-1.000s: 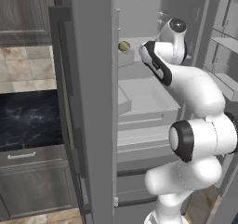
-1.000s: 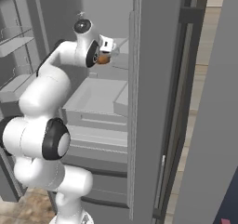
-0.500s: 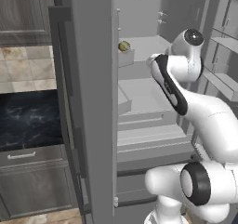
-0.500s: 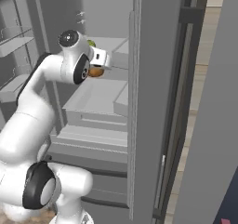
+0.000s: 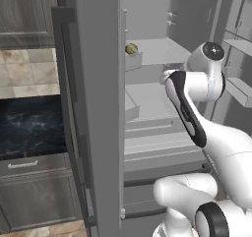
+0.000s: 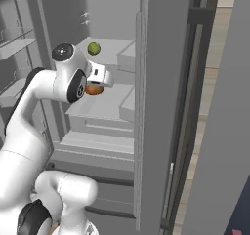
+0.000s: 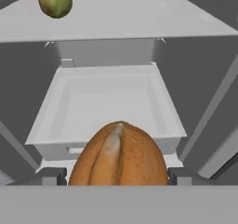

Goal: Move the chicken breast and apple from the top shelf to the second highest shelf to make space. Then, place the pitcher from the counter on the cleared top shelf.

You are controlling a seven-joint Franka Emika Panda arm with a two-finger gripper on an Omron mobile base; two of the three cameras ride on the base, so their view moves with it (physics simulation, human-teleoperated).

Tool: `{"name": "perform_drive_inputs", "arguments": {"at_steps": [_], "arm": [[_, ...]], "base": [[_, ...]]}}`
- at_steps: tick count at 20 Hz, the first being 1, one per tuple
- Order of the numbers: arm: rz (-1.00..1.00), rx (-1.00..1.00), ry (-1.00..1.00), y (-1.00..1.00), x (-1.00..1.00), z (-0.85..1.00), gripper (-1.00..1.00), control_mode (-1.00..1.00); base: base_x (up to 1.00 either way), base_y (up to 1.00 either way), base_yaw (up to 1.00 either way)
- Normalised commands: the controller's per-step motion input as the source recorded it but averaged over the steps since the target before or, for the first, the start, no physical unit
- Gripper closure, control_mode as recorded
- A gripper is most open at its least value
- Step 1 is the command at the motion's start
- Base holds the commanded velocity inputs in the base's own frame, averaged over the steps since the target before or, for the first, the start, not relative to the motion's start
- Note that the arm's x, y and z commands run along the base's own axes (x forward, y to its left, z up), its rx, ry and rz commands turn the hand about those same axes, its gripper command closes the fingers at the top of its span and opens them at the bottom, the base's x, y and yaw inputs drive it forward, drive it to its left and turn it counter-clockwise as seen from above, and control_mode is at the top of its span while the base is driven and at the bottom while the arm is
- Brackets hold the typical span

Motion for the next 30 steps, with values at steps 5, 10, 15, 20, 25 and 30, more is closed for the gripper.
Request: {"name": "perform_drive_inputs", "arguments": {"at_steps": [5,10,15,20,25,30], "arm": [[0.0,0.0,0.0,0.0,0.0,-0.76,1.0,-1.0],[0.0,0.0,0.0,0.0,0.0,-0.82,1.0,-1.0],[0.0,0.0,0.0,0.0,0.13,-0.39,1.0,-1.0],[0.0,0.0,0.0,0.0,0.37,-0.17,1.0,-1.0],[0.0,0.0,0.0,-0.03,0.5,-0.01,1.0,-1.0],[0.0,0.01,0.0,0.0,0.61,-0.04,1.0,-1.0]], "base": [[0.0,0.0,0.0],[0.0,0.0,0.0],[0.0,0.0,0.0],[0.0,0.0,0.0],[0.0,0.0,0.0],[0.0,0.0,0.0]]}}
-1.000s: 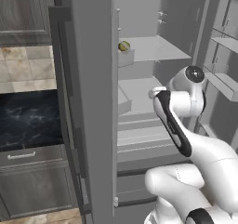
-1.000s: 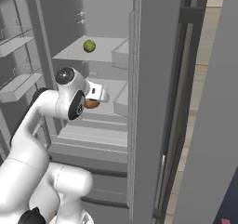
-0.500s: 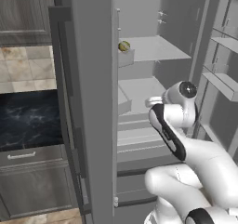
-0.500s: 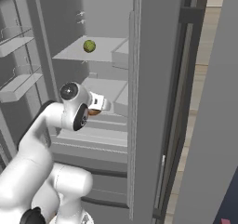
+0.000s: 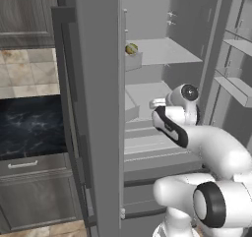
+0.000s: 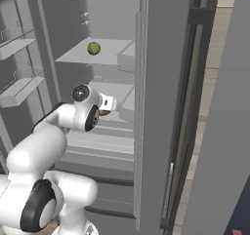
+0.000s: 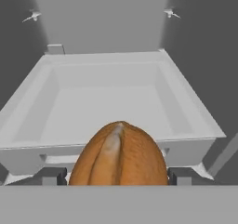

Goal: Move the chicken breast and apple from the top shelf to the second highest shelf to make space. Then, place the pitcher from the counter on the cleared top shelf.

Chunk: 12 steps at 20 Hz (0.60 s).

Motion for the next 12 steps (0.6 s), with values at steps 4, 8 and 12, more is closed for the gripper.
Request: {"name": "perform_drive_inputs", "arguments": {"at_steps": [4,8,12], "arm": [[0.0,0.01,0.0,-0.01,0.59,-0.1,1.0,-1.0],[0.0,0.02,0.0,-0.04,0.57,-0.13,1.0,-1.0],[0.0,0.03,0.0,-0.14,0.46,-0.2,1.0,-1.0]], "base": [[0.0,0.0,0.0],[0.0,0.0,0.0],[0.0,0.0,0.0]]}}
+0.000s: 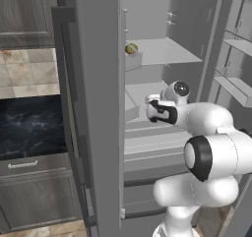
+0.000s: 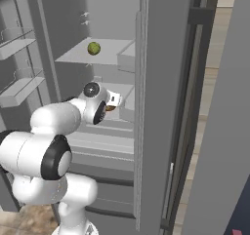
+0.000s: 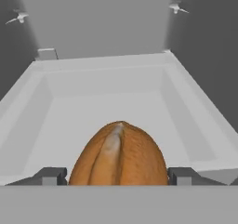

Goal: Move the chicken breast and apple from the top shelf to the second highest shelf to make space. Then, place the pitcher from the counter on the cleared top shelf.

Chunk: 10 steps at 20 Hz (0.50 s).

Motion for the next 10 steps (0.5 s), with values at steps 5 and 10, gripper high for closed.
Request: {"name": "perform_drive_inputs", "arguments": {"at_steps": [5,10], "arm": [[0.0,0.02,0.0,-0.12,0.46,-0.4,1.0,-1.0],[0.0,0.0,0.0,-0.07,0.53,-0.44,1.0,-1.0]], "base": [[0.0,0.0,0.0],[0.0,0.0,0.0]]}}
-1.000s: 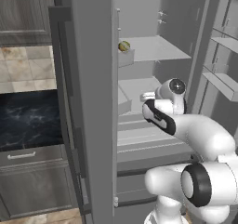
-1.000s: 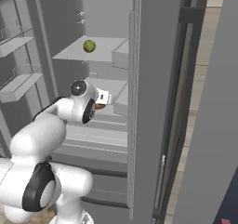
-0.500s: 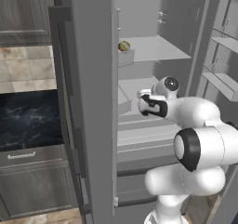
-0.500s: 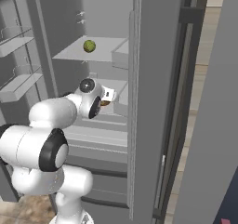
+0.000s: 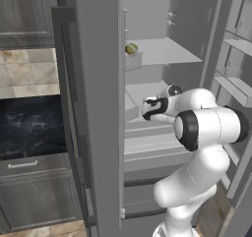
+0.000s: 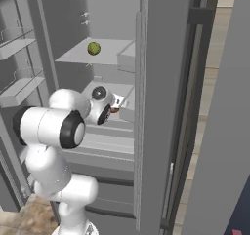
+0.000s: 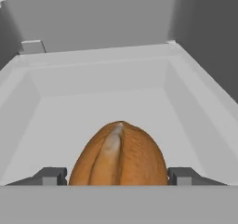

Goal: Move the chicken breast and apple from the top shelf to the second highest shelf to make space. Then, place the pitcher from the counter on the cleared top shelf.

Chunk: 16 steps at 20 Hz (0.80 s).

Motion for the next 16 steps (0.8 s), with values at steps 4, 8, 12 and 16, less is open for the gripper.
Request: {"name": "perform_drive_inputs", "arguments": {"at_steps": [4,8,12,16], "arm": [[0.0,0.01,0.0,-0.06,0.6,-0.33,1.0,-1.0],[0.0,0.02,0.0,-0.1,0.63,-0.25,1.0,-1.0],[0.0,0.03,0.0,-0.17,0.64,-0.14,1.0,-1.0],[0.0,0.02,0.0,-0.17,0.6,-0.07,-1.0,-1.0]], "base": [[0.0,0.0,0.0],[0.0,0.0,0.0],[0.0,0.0,0.0],[0.0,0.0,0.0]]}}
